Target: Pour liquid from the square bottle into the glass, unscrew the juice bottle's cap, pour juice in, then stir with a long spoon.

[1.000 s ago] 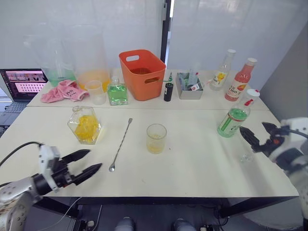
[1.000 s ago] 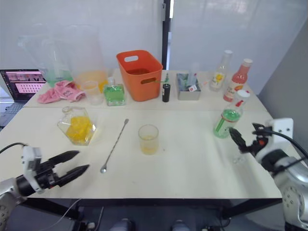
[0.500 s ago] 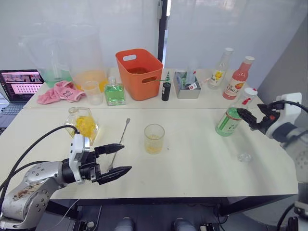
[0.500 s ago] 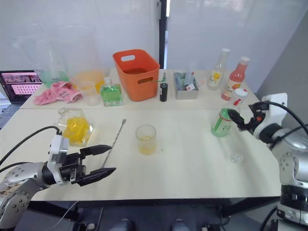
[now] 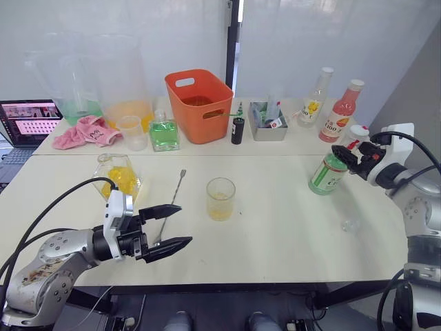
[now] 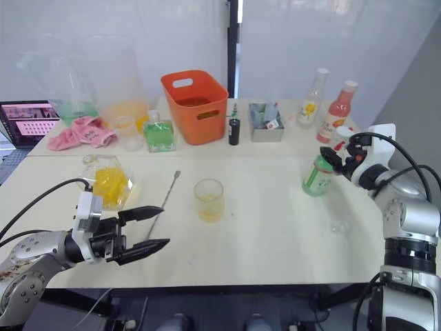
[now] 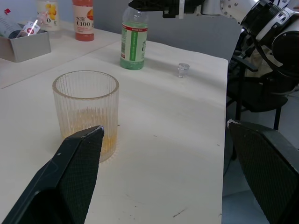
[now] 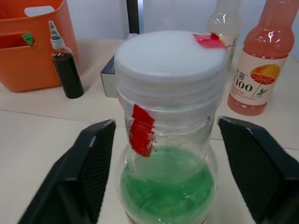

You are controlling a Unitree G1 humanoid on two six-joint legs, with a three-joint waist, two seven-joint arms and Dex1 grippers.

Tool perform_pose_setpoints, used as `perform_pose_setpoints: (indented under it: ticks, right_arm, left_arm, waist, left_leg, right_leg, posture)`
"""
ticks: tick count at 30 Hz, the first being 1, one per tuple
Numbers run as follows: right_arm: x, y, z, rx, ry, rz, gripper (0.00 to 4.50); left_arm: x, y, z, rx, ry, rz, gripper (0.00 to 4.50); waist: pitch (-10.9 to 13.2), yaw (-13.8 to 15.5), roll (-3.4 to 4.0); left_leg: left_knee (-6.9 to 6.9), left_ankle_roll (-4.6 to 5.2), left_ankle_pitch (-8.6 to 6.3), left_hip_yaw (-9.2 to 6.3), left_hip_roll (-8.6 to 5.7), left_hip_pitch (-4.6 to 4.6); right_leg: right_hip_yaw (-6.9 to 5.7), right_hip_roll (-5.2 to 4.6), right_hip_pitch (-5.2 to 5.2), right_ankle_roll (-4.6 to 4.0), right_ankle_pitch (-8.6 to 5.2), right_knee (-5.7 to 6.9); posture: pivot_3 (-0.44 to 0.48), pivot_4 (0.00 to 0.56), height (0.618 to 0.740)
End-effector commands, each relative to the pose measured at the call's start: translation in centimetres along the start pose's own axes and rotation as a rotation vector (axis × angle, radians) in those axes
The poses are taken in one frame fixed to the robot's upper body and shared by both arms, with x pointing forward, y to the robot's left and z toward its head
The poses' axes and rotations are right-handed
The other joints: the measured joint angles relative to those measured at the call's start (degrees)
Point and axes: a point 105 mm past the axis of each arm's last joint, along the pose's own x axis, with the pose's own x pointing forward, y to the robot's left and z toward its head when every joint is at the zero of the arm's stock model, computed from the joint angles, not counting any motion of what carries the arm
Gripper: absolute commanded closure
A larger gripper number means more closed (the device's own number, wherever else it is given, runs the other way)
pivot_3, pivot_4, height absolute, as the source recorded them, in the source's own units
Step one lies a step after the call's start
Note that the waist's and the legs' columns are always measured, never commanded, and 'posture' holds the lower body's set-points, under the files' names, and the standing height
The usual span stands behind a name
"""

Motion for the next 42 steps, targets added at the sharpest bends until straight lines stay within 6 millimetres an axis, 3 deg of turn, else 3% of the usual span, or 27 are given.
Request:
perform_pose_setpoints:
  ticks: [1, 4, 11, 15, 20, 23, 27, 35, 42]
  right_arm:
    - [-0.2, -0.2, 1.9, -0.029, -0.07, -0.001, 2.24]
    - [-0.2, -0.1, 2.0, -0.028, -0.076, 0.004, 3.12]
    - [-0.8, 1.2, 3.6, -0.045, -0.13, 0.062, 3.19]
    - [-2.8, 4.7, 6.3, -0.049, -0.214, 0.213, 3.19]
    - [-5.7, 10.2, 7.2, -0.038, -0.211, 0.426, 3.2]
    - [-7.3, 14.2, 6.9, -0.015, -0.197, 0.55, 3.2]
    - [-9.1, 18.4, 5.0, -0.035, -0.116, 0.672, 3.2]
    - [-10.4, 23.3, 2.9, -0.122, -0.082, 0.764, 3.2]
    - [-10.4, 25.6, 1.9, -0.123, -0.105, 0.791, 3.2]
  left_arm:
    - [0.0, -0.3, 0.8, 0.04, -0.02, -0.004, 0.0]
    - [-0.1, -0.2, 0.6, 0.036, -0.017, 0.001, 0.0]
    - [0.0, 0.2, 0.5, 0.034, -0.017, 0.003, 0.0]
    - [0.1, 0.4, 0.4, 0.038, -0.011, -0.001, 0.0]
    - [0.0, 1.0, 0.4, 0.037, -0.004, -0.009, 0.0]
    - [0.1, 1.2, 0.4, 0.036, -0.003, -0.025, 0.0]
    - [0.1, 1.6, 0.4, 0.046, 0.007, -0.044, 0.0]
    - [-0.3, 2.1, 0.5, 0.081, 0.022, -0.079, 0.0]
    - [-1.1, 1.9, 0.1, 0.095, 0.078, -0.105, 0.0]
  waist:
    - [0.0, -0.05, 0.0]
    - [0.0, -0.17, 0.0]
    - [0.05, -0.37, 0.08]
    - [0.26, -0.33, 0.42]
    - [0.32, -0.26, 0.53]
    - [0.32, -0.28, 0.53]
    - [0.32, -0.21, 0.5]
    - [0.32, -0.13, 0.48]
    - [0.32, -0.29, 0.46]
  left_leg:
    - [0.0, 0.0, 0.0, 0.0, 0.0, 0.0]
    - [0.0, 0.0, 0.0, 0.0, 0.0, 0.0]
    - [-0.01, 0.0, 0.0, -0.01, 0.0, 0.0]
    - [-0.02, 0.0, 0.0, 0.0, 0.0, -0.06]
    - [-0.02, 0.0, 0.0, -0.06, 0.0, -0.18]
    - [-0.02, 0.0, 0.0, -0.06, 0.0, -0.18]
    - [0.01, 0.0, 0.0, -0.06, 0.0, -0.19]
    - [0.03, 0.0, 0.0, -0.07, 0.0, -0.28]
    - [0.02, 0.0, 0.0, -0.07, 0.02, -0.41]
  right_leg:
    - [0.0, 0.0, 0.0, 0.0, 0.0, 0.0]
    - [0.0, 0.0, 0.0, 0.0, 0.0, 0.0]
    - [0.0, 0.01, -0.01, 0.0, 0.0, 0.0]
    - [0.01, 0.0, -0.06, 0.01, 0.0, 0.0]
    - [-0.02, 0.02, -0.15, 0.02, -0.01, 0.02]
    - [-0.02, 0.02, -0.16, 0.03, -0.02, 0.02]
    - [-0.02, 0.0, -0.15, 0.03, -0.02, 0.01]
    - [-0.04, 0.01, -0.24, 0.03, -0.02, 0.01]
    - [-0.03, 0.03, -0.45, 0.02, -0.01, 0.04]
  posture:
    - [0.0, 0.15, 0.739]
    - [0.0, 0.15, 0.739]
    - [0.0, 0.15, 0.739]
    - [0.0, 0.15, 0.739]
    - [0.0, 0.15, 0.739]
    - [0.0, 0.15, 0.739]
    - [0.0, 0.15, 0.739]
    - [0.0, 0.15, 0.739]
    - [0.0, 0.15, 0.739]
